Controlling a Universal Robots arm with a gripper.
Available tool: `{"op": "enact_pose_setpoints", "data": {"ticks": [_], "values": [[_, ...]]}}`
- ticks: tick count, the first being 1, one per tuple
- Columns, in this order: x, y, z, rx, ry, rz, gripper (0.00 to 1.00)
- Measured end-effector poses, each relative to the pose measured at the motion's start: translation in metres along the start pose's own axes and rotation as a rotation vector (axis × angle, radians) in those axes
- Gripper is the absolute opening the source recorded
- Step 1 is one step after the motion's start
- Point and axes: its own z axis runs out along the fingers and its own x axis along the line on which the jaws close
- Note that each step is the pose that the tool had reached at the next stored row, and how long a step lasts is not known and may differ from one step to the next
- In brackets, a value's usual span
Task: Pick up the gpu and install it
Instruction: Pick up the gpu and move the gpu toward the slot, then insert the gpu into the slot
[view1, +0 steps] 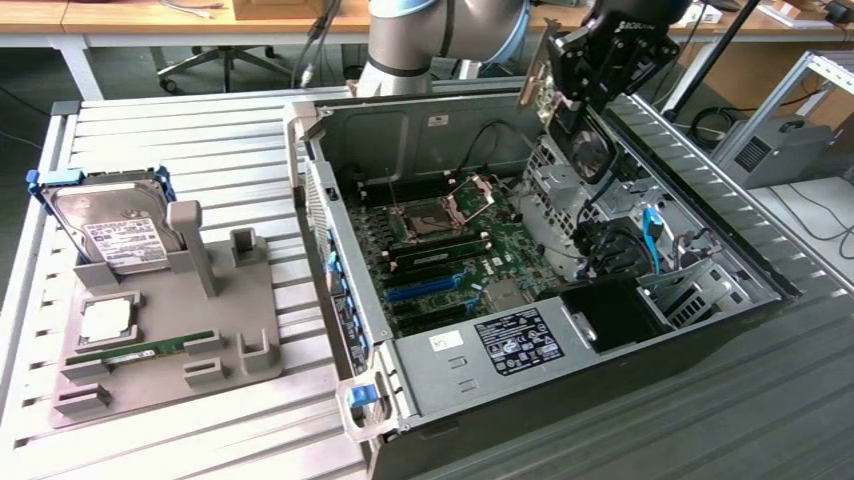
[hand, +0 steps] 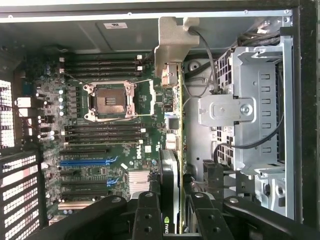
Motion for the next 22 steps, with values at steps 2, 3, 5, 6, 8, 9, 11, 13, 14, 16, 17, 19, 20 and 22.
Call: {"op": "enact_pose_setpoints", "data": {"ticks": [2, 3, 5, 6, 8, 9, 11, 13, 14, 16, 17, 19, 20, 22], "values": [[-0.0049, 0.0002, 0.0001, 0.0001, 0.0000, 0.000, 0.27], [-0.0067, 0.0002, 0.0002, 0.0000, 0.0000, 0.000, 0.27], [-0.0118, 0.0004, 0.0003, 0.0000, -0.0001, 0.000, 0.27], [-0.0127, 0.0005, 0.0003, 0.0000, 0.0000, 0.000, 0.27], [-0.0128, 0.0004, 0.0003, 0.0000, 0.0000, 0.000, 0.27], [-0.0128, 0.0004, 0.0003, 0.0000, -0.0001, 0.000, 0.27], [-0.0128, 0.0004, 0.0003, 0.0000, -0.0001, 0.000, 0.27], [-0.0128, 0.0004, 0.0003, 0.0000, 0.0000, 0.000, 0.27], [-0.0128, 0.0004, 0.0003, 0.0000, -0.0001, 0.000, 0.27], [-0.0128, 0.0004, 0.0003, 0.0000, 0.0000, 0.000, 0.27], [-0.0128, 0.0005, 0.0003, 0.0000, -0.0001, 0.000, 0.27], [-0.0128, 0.0004, 0.0003, 0.0000, 0.0000, 0.000, 0.27], [-0.0128, 0.0004, 0.0003, 0.0000, 0.0000, -0.001, 0.27], [-0.0127, 0.0005, 0.0003, -0.0004, 0.0007, -0.016, 0.27]]}}
